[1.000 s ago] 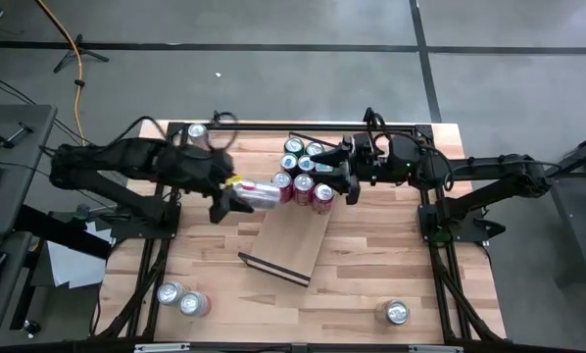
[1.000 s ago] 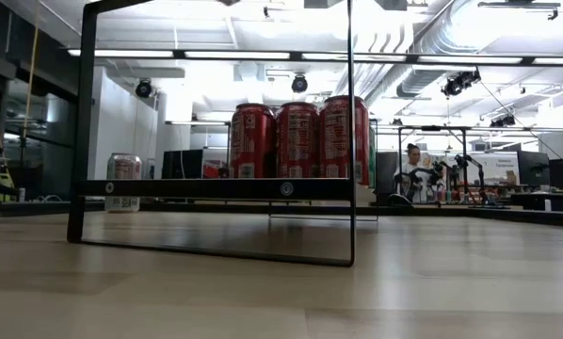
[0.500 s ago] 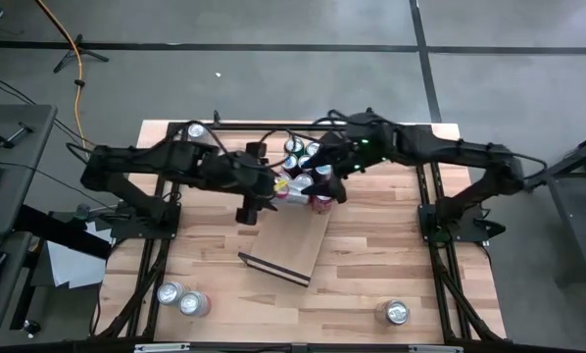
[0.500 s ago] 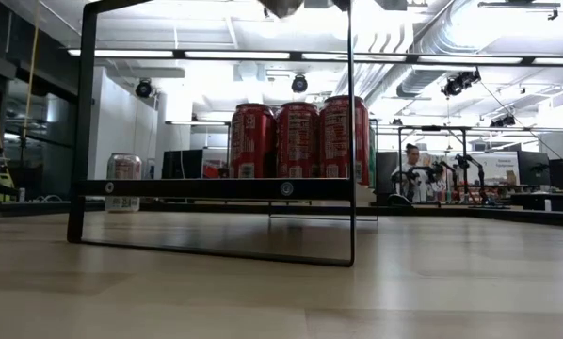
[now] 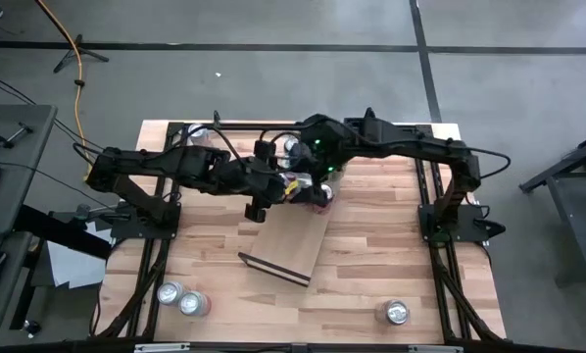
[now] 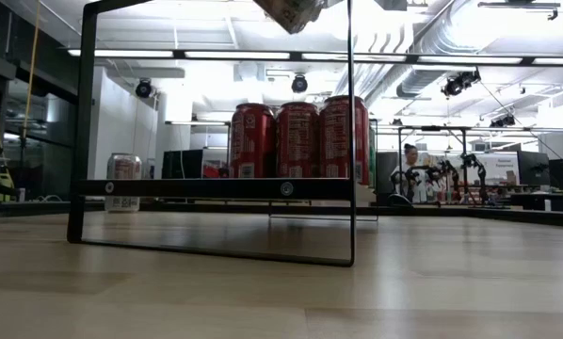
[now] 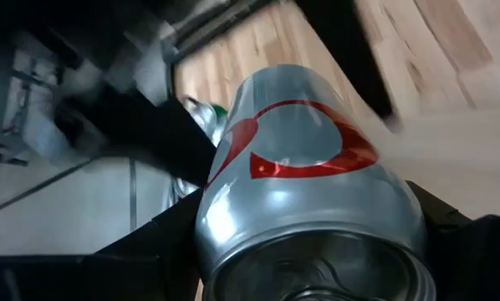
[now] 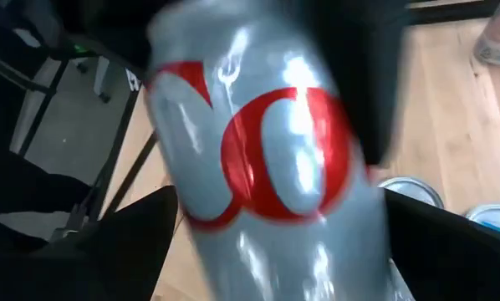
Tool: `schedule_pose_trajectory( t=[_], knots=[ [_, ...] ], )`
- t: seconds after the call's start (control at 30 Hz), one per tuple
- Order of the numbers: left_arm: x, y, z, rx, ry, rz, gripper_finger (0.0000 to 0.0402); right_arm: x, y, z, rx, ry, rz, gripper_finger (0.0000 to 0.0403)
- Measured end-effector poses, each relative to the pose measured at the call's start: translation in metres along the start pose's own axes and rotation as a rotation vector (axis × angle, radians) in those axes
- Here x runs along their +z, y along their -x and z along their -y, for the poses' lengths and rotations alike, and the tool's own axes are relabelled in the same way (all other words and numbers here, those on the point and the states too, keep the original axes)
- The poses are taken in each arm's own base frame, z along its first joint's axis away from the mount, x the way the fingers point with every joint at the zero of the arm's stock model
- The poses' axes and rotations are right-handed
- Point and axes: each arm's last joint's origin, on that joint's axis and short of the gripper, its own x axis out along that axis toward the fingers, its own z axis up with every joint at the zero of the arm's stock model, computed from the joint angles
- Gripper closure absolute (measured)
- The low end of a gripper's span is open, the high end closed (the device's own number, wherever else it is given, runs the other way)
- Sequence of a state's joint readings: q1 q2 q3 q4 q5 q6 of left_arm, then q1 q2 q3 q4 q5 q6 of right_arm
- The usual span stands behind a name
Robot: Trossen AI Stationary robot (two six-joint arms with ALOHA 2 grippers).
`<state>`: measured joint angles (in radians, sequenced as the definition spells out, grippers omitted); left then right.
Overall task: Place canned beverage on shelf
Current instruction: Put the bottom left red and silver soda can on the shelf
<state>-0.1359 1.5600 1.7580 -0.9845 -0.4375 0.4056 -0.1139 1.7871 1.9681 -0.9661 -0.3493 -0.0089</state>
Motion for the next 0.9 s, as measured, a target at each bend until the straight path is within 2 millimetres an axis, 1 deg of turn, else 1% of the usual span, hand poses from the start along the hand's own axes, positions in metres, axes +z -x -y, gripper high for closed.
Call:
schedule_pose_trajectory(
  t=[0.1,0.2,0.3,0.4,0.5,0.53,0.67,0.77,0.83,0.9],
  knots=[
    [0.0,0.0,0.0,-0.001,-0.001,-0.002,0.0172,0.0,-0.009,0.002,0.002,0.008,-0.014,0.002],
    [0.0,0.0,0.0,0.002,0.002,-0.003,0.0172,-0.001,-0.009,0.003,0.0,0.002,-0.017,0.0022],
    [-0.001,0.0,-0.002,0.004,0.02,-0.005,0.0172,-0.001,-0.009,0.003,-0.008,0.002,-0.017,0.0033],
    [-0.002,-0.001,-0.003,0.004,0.019,-0.005,0.0172,0.0,-0.009,0.003,-0.011,0.006,-0.015,0.0058],
    [-0.002,-0.002,-0.004,-0.008,0.01,-0.006,0.0171,-0.001,-0.01,0.001,-0.028,0.019,-0.017,0.0096],
    [-0.003,-0.002,-0.004,-0.016,0.008,-0.003,0.017,-0.001,-0.01,0.0,-0.034,0.021,-0.02,0.0101],
    [-0.002,-0.002,-0.005,-0.032,0.015,0.009,0.0156,-0.001,-0.009,-0.002,-0.033,0.036,-0.032,0.0101],
    [-0.002,-0.002,-0.005,-0.036,0.031,0.015,0.014,-0.001,-0.006,-0.003,-0.045,0.078,-0.037,0.0101],
    [-0.004,-0.002,-0.005,-0.044,0.033,-0.002,0.0129,-0.004,-0.002,-0.004,-0.047,0.096,-0.064,0.0101],
    [-0.006,-0.002,-0.004,-0.049,0.039,-0.029,0.0119,-0.008,0.006,-0.007,-0.048,0.103,-0.091,0.0101]
  ],
)
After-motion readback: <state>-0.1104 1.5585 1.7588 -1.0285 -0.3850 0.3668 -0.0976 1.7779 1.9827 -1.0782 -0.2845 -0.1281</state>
